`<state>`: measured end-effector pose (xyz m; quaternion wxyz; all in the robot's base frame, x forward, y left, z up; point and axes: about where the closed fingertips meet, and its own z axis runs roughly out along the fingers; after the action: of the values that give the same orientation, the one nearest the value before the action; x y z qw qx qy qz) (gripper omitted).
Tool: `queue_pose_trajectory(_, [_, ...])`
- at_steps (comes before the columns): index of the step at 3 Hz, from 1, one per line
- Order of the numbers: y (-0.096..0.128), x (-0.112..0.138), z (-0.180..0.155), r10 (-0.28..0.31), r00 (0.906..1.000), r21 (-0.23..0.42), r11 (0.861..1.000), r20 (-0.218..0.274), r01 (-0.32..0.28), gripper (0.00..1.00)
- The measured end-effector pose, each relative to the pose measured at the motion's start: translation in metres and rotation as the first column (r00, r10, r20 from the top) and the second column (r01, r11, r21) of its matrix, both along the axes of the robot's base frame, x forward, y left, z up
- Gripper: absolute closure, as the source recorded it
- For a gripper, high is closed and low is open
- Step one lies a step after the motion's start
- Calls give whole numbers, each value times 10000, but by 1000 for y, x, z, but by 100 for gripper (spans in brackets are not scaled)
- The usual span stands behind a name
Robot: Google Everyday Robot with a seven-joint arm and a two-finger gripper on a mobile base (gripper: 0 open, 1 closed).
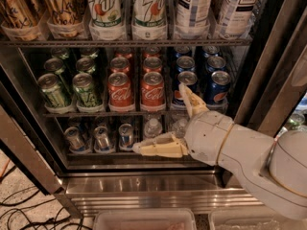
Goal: Pick coke can from middle shelf of fridge
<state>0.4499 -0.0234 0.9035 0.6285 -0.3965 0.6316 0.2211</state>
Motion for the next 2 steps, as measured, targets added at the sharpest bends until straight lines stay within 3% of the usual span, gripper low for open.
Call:
queue_pose_trajectory(1, [-1,17,-15,63,9964,325,9994,851,-91,0])
queue_pose_trajectory(2, [-3,27,-34,-288,9899,834,9964,1390,173,0])
